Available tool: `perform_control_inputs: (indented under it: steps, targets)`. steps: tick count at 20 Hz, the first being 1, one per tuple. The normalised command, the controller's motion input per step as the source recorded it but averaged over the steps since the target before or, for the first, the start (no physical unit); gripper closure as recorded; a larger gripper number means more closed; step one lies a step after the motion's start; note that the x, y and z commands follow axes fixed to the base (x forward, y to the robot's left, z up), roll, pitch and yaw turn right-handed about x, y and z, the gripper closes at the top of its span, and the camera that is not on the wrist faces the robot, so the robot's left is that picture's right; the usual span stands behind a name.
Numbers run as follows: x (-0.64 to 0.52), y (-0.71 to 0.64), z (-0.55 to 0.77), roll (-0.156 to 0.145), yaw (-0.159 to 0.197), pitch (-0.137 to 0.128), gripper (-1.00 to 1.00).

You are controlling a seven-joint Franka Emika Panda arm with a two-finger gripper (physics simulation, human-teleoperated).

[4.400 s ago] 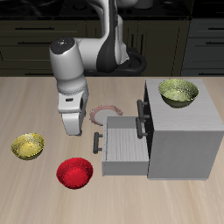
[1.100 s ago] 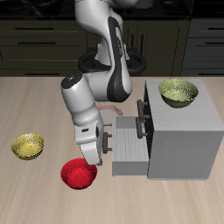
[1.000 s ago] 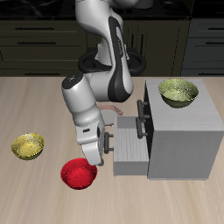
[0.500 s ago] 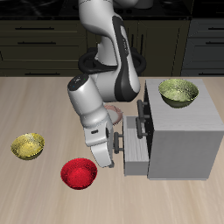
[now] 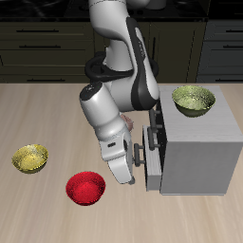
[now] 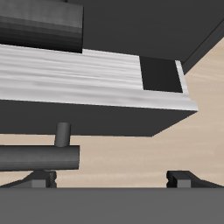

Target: Close the bottom drawer of the white cabinet

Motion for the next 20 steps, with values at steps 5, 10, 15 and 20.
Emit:
perform_control_inputs:
  steps: [5, 10, 15, 20]
  targets:
    - [0.20, 0.26, 0.11, 0.040, -0.002, -0.018, -1.00]
    - [0.25, 0.28, 0.03, 0.043, 0.004, -0.010, -1.00]
    - [0.47, 0.44, 0.01, 0.042, -0.021, 0.003, -1.00]
    - [0.14, 0.24, 0.02, 0.029, -0.011, 0.000, -1.00]
